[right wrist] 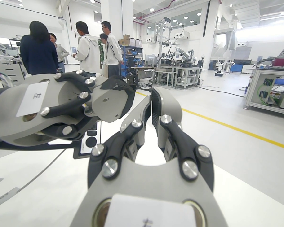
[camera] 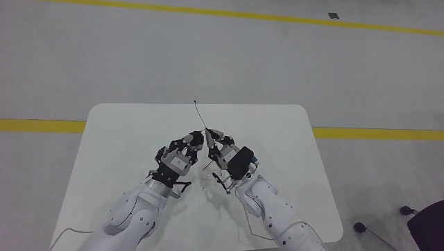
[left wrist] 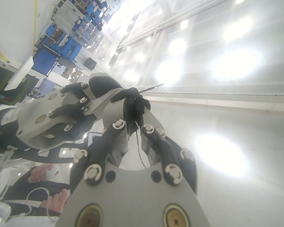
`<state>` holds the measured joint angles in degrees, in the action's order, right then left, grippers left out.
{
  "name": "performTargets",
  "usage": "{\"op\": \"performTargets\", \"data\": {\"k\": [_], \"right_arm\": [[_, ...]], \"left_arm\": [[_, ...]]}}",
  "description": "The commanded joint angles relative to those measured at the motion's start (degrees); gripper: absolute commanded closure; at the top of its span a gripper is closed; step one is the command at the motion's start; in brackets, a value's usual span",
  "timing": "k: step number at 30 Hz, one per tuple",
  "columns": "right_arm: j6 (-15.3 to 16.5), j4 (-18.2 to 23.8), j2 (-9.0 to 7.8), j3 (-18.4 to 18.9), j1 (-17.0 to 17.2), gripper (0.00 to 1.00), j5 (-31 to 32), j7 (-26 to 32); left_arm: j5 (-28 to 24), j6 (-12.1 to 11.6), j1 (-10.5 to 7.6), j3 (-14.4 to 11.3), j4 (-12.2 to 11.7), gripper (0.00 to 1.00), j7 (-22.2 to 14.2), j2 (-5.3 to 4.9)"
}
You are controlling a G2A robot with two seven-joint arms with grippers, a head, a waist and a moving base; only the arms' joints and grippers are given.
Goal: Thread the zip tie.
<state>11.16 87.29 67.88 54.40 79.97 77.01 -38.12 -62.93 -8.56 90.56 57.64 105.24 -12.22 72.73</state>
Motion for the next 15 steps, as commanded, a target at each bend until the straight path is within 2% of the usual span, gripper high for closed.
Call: {"op": "performTargets", "data": {"k": [1,15], "right_arm": [[0.04,-0.02,0.06,0.11,0.11,1.0,0.1,-0.02],[0.83,-0.08,0.25,1.53,1.25,1.0,2.24,-0.95]], "left_arm": [[0.01,-0.01,0.04,0.03,0.01,1.0,0.03,0.03],[-0.14,-0.32,-0.02,0.2,0.22,1.0,0.08,0.29]]}}
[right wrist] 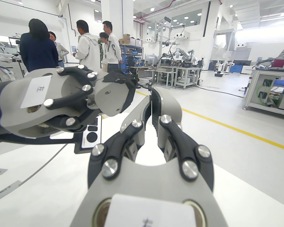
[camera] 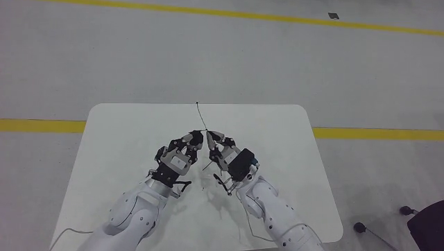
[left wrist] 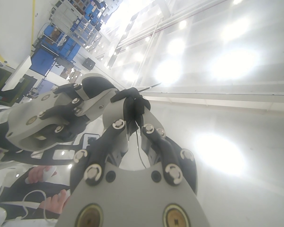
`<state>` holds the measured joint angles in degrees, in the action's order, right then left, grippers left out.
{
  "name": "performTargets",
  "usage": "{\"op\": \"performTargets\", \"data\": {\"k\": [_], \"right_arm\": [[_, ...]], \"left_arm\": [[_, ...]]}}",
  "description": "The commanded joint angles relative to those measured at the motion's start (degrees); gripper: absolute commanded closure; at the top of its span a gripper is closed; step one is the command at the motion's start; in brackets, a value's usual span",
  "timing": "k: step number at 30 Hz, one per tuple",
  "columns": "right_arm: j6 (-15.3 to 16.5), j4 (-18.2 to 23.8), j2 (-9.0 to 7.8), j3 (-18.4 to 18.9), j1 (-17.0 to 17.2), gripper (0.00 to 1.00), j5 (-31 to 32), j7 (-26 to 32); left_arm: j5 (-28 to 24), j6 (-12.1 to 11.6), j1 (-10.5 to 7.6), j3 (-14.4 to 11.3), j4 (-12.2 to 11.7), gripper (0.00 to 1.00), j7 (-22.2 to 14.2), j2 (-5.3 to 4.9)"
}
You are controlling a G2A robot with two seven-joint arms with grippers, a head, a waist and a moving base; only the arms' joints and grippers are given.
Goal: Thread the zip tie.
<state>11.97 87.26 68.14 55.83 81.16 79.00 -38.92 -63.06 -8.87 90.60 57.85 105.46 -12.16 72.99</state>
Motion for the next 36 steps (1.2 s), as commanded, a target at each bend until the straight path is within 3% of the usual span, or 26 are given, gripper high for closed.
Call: {"op": "performTargets", "data": {"k": [1,21,36], "right_arm": [[0.11,-0.11,-0.01,0.23,0.19,1.0,0.49,-0.35],[1.33,-1.11,0.12,1.69,1.1,1.0,4.07,-1.47],[1.78,-1.62,0.22,2.15,1.91,1.0,6.02,-1.73]], "left_arm": [[-0.01,-0.01,-0.11,-0.03,-0.02,1.0,0.02,0.05],[-0.13,-0.28,-1.32,-0.15,-0.18,1.0,-0.15,0.57],[0.6,-0.43,-2.18,-0.02,0.98,1.0,-0.34,0.9]]}}
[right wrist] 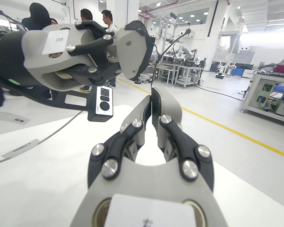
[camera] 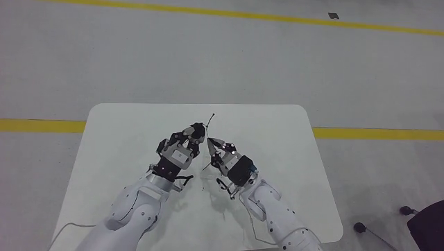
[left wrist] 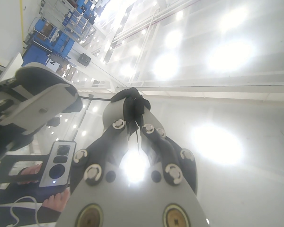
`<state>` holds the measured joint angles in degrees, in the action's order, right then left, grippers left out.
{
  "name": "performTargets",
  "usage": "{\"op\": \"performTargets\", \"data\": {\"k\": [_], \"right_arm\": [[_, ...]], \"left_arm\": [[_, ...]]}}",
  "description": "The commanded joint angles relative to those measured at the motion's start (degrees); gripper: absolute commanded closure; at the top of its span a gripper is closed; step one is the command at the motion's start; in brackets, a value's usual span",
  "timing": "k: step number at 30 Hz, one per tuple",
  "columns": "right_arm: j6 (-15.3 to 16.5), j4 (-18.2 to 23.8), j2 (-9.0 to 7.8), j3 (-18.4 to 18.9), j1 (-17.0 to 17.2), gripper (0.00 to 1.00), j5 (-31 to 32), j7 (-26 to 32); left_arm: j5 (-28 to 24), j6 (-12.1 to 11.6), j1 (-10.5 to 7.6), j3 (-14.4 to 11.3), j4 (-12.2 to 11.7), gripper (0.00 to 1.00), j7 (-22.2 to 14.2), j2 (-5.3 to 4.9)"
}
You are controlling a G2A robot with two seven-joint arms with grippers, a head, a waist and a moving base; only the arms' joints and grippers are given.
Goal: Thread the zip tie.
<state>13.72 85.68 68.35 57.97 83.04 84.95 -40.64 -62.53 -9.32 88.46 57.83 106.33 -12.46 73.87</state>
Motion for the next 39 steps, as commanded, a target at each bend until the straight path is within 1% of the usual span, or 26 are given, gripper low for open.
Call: {"op": "performTargets", "data": {"k": [1,17,39], "right_arm": [[0.08,-0.06,0.02,0.02,0.07,1.0,0.13,0.0],[0.72,0.06,0.16,0.17,0.91,1.0,0.97,0.65],[0.87,0.47,0.42,0.27,1.59,1.0,1.4,1.38]], "left_arm": [[0.1,-0.01,-0.09,0.02,0.23,1.0,-0.06,0.04],[0.23,-0.35,0.13,0.32,1.85,1.0,-0.34,0.29],[0.53,-0.77,0.55,0.69,1.83,1.0,-0.47,0.61]]}}
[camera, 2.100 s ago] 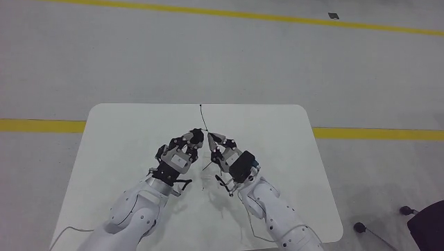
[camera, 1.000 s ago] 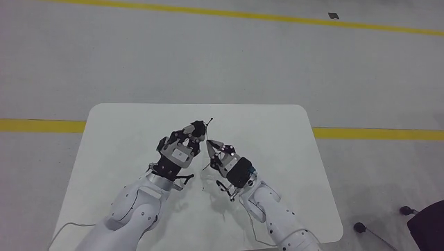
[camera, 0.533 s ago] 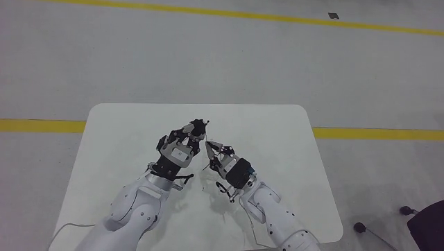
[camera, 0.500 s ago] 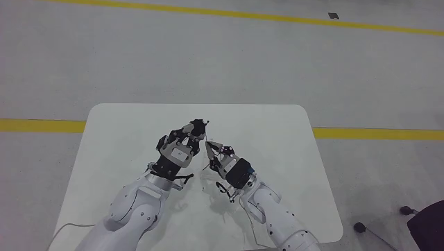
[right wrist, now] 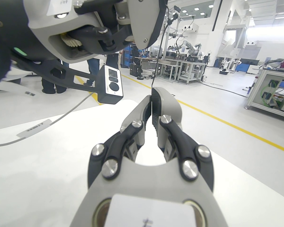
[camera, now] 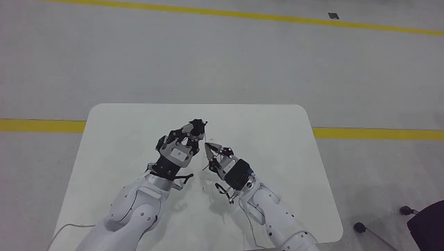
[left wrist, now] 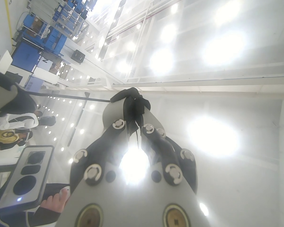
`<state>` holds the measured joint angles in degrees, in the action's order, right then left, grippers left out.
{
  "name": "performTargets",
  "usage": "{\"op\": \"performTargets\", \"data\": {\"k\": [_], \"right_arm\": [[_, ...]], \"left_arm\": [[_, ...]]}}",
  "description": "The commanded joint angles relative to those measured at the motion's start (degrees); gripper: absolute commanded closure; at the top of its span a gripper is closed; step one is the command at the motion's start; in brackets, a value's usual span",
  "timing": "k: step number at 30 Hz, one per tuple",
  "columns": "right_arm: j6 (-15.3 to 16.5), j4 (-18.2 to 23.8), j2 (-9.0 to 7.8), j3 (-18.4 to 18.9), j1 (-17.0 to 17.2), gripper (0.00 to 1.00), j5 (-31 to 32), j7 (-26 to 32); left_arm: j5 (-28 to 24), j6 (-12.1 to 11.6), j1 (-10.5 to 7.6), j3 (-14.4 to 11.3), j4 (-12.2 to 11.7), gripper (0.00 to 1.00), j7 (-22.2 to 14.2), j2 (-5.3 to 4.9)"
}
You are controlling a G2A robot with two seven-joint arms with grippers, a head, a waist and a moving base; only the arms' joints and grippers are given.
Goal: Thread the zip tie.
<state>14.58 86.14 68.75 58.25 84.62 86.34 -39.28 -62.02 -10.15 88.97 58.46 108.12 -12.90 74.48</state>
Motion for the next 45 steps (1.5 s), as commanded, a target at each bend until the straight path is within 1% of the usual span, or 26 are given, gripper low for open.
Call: {"op": "performTargets", "data": {"k": [1,9,10,11,12,13,14,15,19,25,31,34,39,41,42,45], "right_arm": [[0.0,0.0,0.03,-0.03,0.01,1.0,0.02,0.04],[-0.39,-0.05,0.17,-0.01,-0.14,1.0,0.26,0.44],[-0.5,-0.03,0.2,-0.02,-0.17,0.59,0.26,0.59],[-0.54,-0.01,0.22,-0.02,-0.18,0.55,0.28,0.65],[-0.55,0.01,0.24,-0.03,-0.21,0.55,0.3,0.7],[-0.57,0.01,0.25,-0.03,-0.23,0.5,0.33,0.74],[-0.6,0.03,0.27,-0.03,-0.24,0.2,0.36,0.79],[-0.63,0.04,0.29,-0.02,-0.24,0.0,0.38,0.81],[-0.87,0.06,0.34,0.12,-0.25,0.0,0.32,0.94],[-1.36,0.11,0.44,0.4,-0.24,0.0,0.07,0.73],[-1.81,-0.06,0.52,0.93,-0.22,0.0,-0.45,0.55],[-1.9,-0.12,0.55,1.3,-0.25,0.0,-1.01,0.45],[-1.71,-0.33,0.5,2.15,-0.11,0.0,-1.47,0.38],[-1.75,-0.28,0.46,2.36,-0.14,0.0,-1.18,0.17],[-1.75,-0.28,0.46,2.36,-0.14,0.0,-1.18,0.17],[-1.75,-0.28,0.46,2.36,-0.14,0.0,-1.18,0.17]], "left_arm": [[0.03,0.11,0.08,0.11,0.06,1.0,-0.03,0.0],[0.86,0.31,0.14,0.62,-0.25,1.0,-0.1,0.0],[1.02,0.31,0.15,0.64,-0.28,1.0,-0.1,0.01],[1.06,0.3,0.17,0.67,-0.31,1.0,-0.11,0.02],[1.08,0.28,0.17,0.73,-0.35,1.0,-0.11,0.02],[1.09,0.26,0.16,0.78,-0.37,1.0,-0.12,0.03],[1.19,0.23,0.14,0.84,-0.41,1.0,-0.11,0.04],[1.31,0.19,0.13,0.89,-0.46,1.0,-0.08,0.04],[1.79,0.08,0.18,1.1,-0.95,1.0,0.56,0.07],[0.77,-1.02,0.39,1.25,-1.7,1.0,3.23,0.35],[-3.29,-0.41,0.8,1.59,-1.8,1.0,5.57,0.64],[-6.62,-0.4,1.43,1.95,-1.72,1.0,6.78,0.8],[-10.76,-0.26,2.74,2.69,-1.44,1.0,8.52,0.96],[-10.32,-0.49,2.96,2.9,-1.49,1.0,9.1,0.97],[-9.64,-1.0,2.97,3.07,-1.53,1.0,9.43,0.96],[-9.64,-1.0,2.97,3.07,-1.53,1.0,9.43,0.96]]}}
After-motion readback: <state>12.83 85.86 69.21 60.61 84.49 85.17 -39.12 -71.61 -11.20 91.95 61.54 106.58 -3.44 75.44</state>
